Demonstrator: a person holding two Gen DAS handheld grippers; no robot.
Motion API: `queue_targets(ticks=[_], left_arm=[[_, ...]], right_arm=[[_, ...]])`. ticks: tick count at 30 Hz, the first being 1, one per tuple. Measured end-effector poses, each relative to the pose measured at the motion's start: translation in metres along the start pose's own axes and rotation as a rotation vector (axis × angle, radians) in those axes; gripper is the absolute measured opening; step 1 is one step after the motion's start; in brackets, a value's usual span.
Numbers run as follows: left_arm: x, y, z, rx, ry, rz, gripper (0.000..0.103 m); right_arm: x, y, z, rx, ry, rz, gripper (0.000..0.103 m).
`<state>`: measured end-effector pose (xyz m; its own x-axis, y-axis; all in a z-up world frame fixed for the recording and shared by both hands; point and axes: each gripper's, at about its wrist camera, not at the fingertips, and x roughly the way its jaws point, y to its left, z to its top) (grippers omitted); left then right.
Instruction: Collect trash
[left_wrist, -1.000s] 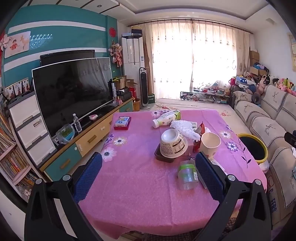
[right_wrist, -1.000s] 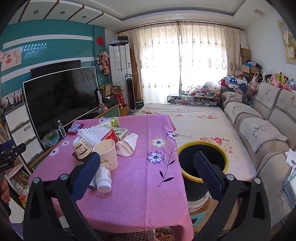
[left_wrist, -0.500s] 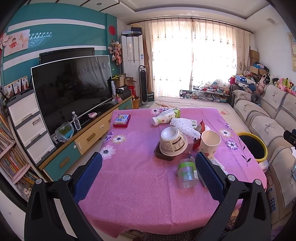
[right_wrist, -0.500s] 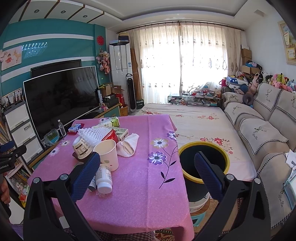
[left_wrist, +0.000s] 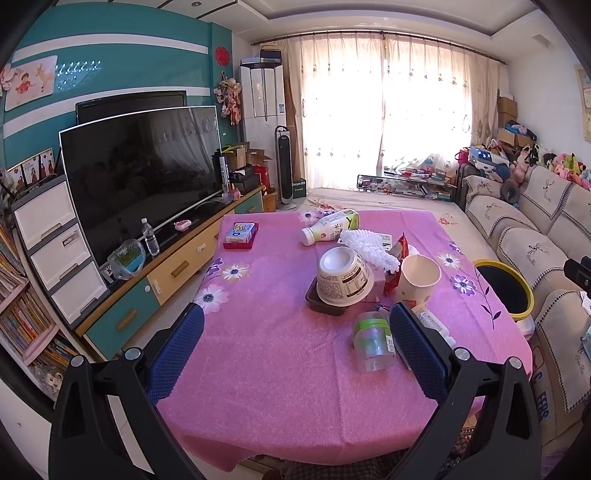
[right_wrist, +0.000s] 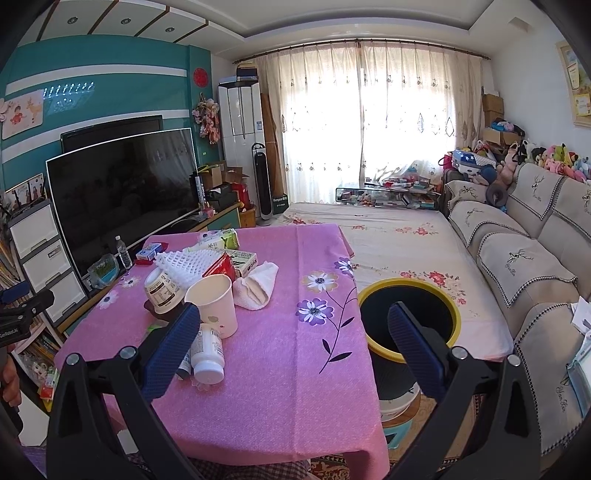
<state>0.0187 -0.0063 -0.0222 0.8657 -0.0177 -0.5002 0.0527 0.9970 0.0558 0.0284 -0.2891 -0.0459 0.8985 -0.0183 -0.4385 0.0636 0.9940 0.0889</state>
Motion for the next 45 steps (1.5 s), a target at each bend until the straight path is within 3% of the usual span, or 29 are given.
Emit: queue_targets(ticks=[45], left_arm=[[0.013, -0.006, -0.003, 0.015, 0.029, -0.007, 0.099]], right_arm=[[0.011, -0.004, -0.007, 0.000, 0.025, -0.002, 0.097]])
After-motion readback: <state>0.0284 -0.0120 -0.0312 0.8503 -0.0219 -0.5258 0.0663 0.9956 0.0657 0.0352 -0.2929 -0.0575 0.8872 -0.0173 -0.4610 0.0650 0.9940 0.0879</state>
